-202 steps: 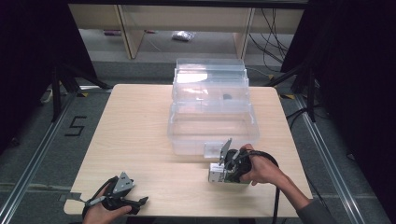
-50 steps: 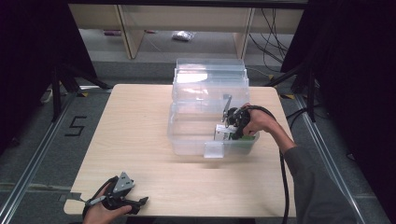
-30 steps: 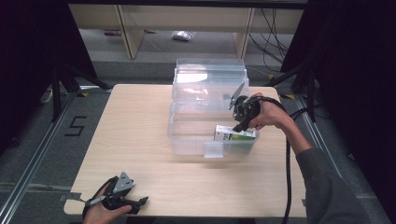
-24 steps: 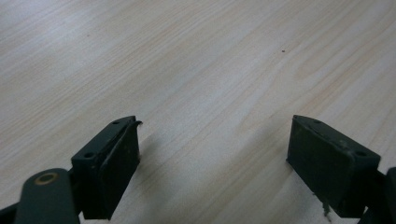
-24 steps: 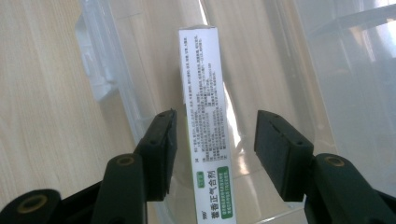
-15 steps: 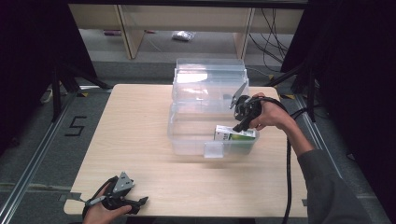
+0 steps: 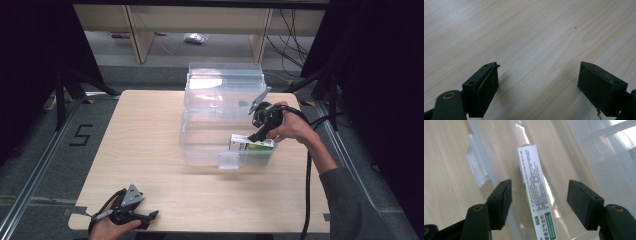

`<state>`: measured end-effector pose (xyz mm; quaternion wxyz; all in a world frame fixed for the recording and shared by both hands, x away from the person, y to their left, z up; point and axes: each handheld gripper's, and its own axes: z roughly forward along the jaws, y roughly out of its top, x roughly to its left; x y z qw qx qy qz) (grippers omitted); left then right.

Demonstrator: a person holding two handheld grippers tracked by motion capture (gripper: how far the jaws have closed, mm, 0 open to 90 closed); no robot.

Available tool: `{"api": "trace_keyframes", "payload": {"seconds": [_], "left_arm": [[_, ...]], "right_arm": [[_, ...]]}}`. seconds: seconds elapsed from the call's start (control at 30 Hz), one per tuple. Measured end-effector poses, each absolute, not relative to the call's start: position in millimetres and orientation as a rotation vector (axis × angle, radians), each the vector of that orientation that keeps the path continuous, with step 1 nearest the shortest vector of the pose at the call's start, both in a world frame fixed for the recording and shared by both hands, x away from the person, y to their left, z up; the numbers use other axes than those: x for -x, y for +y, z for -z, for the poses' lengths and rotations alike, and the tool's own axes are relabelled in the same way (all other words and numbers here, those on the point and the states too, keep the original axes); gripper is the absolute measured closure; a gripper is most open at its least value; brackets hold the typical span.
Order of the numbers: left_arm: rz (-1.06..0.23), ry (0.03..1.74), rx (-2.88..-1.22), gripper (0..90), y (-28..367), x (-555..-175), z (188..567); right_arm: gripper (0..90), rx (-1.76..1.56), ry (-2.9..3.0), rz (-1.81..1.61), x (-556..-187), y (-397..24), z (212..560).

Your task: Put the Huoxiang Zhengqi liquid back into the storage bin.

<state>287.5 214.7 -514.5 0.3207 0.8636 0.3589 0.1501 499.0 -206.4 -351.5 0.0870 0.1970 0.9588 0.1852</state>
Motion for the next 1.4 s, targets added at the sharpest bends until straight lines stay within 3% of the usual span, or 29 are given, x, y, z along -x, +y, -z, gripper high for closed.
{"api": "trace_keyframes", "payload": {"seconds": [0.53,1.4], "left_arm": [[-0.392,0.967,-2.246,16.3,213,-287,515],[-0.405,0.949,-2.263,16.3,215,-287,514]], "right_arm": [[27.6,-0.769,2.740,-0.714,-478,-213,354],[24.2,-0.906,2.577,-0.984,-441,-221,365]]}}
